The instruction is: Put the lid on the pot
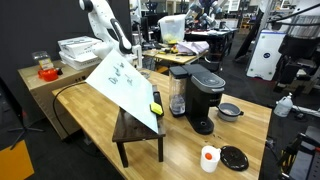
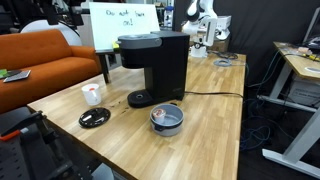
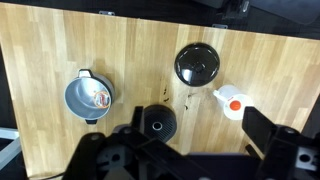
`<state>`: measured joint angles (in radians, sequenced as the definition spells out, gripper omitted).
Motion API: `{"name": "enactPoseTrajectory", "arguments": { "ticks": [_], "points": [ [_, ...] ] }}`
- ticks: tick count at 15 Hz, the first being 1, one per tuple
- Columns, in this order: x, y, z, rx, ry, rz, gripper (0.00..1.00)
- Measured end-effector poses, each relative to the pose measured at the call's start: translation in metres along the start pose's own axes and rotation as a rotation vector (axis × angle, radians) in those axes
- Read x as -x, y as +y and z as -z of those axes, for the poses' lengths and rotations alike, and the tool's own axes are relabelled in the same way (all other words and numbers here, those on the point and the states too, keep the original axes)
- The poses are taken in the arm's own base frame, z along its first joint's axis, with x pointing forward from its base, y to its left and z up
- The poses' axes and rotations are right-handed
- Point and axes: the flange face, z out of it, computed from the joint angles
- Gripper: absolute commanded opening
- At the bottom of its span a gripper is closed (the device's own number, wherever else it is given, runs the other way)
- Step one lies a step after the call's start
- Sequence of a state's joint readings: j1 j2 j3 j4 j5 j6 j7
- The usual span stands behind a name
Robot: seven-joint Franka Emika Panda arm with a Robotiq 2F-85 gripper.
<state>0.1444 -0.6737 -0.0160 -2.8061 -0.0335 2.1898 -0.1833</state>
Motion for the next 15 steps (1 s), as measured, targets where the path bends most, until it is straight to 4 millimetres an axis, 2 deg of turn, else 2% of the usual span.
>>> {"name": "enactPoseTrajectory", "arguments": {
  "ticks": [9,12,15],
  "points": [
    [-0.001,0.001,0.0,0.002,0.003,-0.003,1.0],
    [-0.007,-0.001,-0.017,-0.007,-0.021,0.0,1.0],
    [-0.021,-0.016,-0.046,-0.036,-0.027,0.018,1.0]
  ]
}}
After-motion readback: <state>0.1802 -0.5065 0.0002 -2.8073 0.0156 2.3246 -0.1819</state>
